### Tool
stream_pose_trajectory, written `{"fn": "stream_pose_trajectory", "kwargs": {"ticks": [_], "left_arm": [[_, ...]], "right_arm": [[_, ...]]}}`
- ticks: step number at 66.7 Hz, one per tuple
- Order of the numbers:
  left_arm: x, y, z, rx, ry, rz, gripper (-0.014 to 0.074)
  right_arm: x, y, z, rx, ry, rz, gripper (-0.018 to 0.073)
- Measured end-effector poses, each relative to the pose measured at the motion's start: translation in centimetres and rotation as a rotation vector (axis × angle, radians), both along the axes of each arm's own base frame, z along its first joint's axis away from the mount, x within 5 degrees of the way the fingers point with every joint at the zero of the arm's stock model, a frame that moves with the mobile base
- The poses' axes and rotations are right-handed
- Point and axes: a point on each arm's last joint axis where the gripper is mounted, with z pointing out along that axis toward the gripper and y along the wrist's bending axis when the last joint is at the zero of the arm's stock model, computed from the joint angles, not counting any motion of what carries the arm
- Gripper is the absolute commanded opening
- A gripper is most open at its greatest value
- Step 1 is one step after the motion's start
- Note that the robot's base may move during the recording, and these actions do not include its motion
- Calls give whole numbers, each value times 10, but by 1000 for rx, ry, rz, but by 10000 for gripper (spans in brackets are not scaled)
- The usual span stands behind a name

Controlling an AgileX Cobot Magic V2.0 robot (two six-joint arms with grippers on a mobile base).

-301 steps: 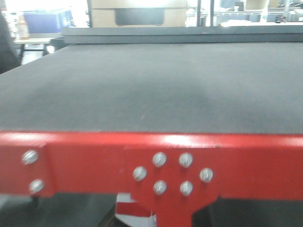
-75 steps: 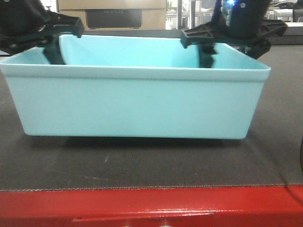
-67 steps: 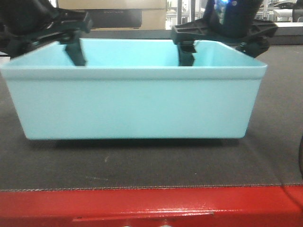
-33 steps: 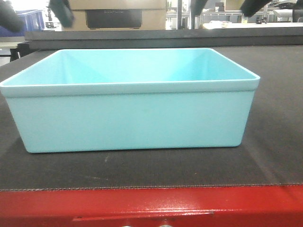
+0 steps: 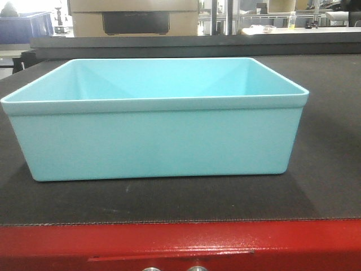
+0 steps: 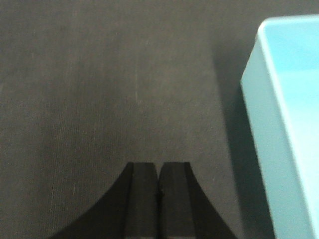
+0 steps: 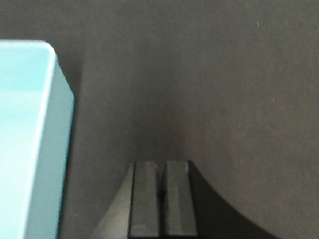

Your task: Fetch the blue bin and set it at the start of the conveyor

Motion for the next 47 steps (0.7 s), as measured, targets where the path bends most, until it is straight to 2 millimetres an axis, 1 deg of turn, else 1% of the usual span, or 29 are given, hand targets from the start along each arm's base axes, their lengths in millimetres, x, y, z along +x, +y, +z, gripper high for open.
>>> {"fn": "stream_pose_trajectory", "kwargs": {"ticks": [6, 10, 13, 19, 21, 22, 28, 30, 33, 35, 40, 47], "left_arm": [[-10, 2, -16, 0, 16, -1, -111], [-18, 1, -26, -8, 16, -6, -111], [-26, 1, -31, -17, 3, -8, -111], [-44, 1, -42, -27, -32, -17, -111], [-52, 1, -47, -31, -46, -21, -111], [-57, 1, -47, -32, -61, -22, -111], [-77, 2, -54, -36, -115, -30, -111], [-84, 2, -54, -38, -143, -32, -111], [-93, 3, -56, -39, -166, -34, -111], [-100, 3, -54, -41, -193, -35, -111], [-116, 4, -55, -43, -236, -36, -111], [-136, 5, -49, -46, -322, -37, -111]], "right_arm": [[-11, -1, -20, -8, 25, 6, -162], [-19, -2, -28, -8, 22, 12, -162], [-25, -2, -37, -8, 21, 15, -162], [-40, -3, -44, -8, -8, 23, -162], [-46, -4, -46, -8, -26, 27, -162], [-50, -4, -49, -8, -33, 29, -162], [-69, -7, -49, -14, -102, 41, -162], [-76, -7, -51, -12, -128, 46, -162], [-88, -8, -48, -11, -184, 52, -162], [-94, -8, -50, -10, -207, 55, -162], [-114, -10, -45, -12, -303, 67, -162], [-143, -13, -44, -15, -424, 80, -162]]}}
